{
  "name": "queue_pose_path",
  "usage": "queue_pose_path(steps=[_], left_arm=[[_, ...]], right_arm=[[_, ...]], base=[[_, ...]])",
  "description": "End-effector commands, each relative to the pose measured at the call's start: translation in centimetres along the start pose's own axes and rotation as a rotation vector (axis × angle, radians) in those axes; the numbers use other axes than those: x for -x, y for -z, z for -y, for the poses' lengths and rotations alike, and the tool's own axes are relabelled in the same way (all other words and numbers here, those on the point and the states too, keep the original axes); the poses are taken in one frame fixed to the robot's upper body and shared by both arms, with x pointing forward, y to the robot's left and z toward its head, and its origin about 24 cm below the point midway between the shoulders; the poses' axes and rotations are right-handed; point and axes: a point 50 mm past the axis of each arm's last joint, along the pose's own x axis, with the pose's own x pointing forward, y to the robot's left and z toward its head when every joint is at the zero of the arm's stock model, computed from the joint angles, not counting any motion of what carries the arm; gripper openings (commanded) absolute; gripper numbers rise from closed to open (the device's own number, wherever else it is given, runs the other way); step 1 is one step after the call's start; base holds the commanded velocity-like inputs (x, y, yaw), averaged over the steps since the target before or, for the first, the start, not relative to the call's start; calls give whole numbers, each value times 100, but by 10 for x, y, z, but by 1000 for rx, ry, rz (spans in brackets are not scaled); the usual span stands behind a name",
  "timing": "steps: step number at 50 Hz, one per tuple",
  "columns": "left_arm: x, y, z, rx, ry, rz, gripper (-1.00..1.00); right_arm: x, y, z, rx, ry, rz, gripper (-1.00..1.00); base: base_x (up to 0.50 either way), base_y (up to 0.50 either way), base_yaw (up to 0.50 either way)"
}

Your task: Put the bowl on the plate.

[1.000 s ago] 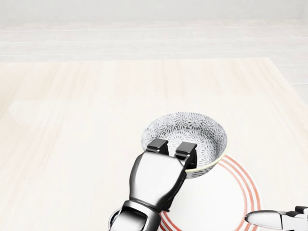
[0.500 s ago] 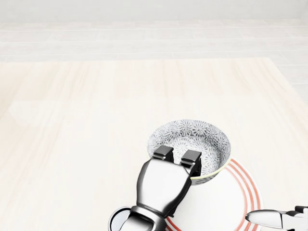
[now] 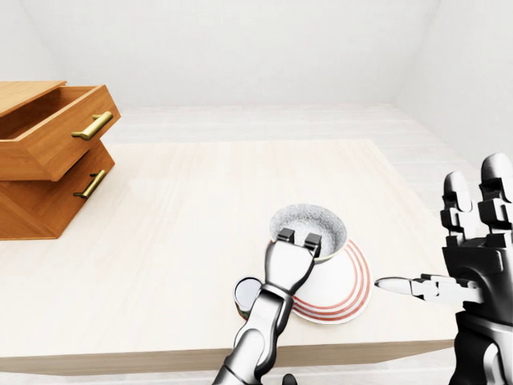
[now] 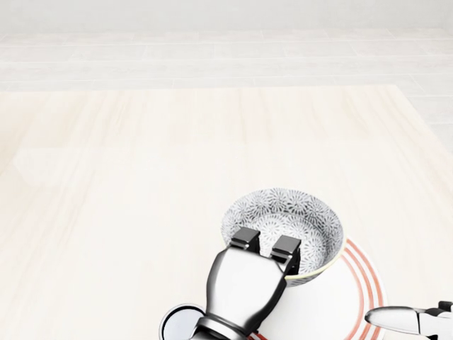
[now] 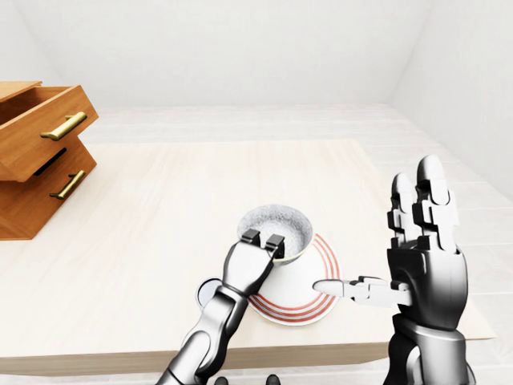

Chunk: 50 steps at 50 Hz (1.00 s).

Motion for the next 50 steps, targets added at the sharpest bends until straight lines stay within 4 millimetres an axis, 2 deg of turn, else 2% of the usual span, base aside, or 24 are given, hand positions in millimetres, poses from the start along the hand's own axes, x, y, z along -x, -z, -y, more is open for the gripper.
queue_pose_path(steps=[1, 21, 50], left_arm=[[2, -2, 4, -53, -19, 10, -100], [7, -4, 19, -63, 2, 19, -100], [15, -8, 26, -67, 14, 34, -100]], right_arm=[[-1, -3, 0, 7, 2, 14, 100], [-1, -2, 2, 2, 7, 15, 100], [-1, 3, 1, -9, 6, -7, 100]], base=[[0, 0, 0], [0, 0, 0], [0, 0, 0]])
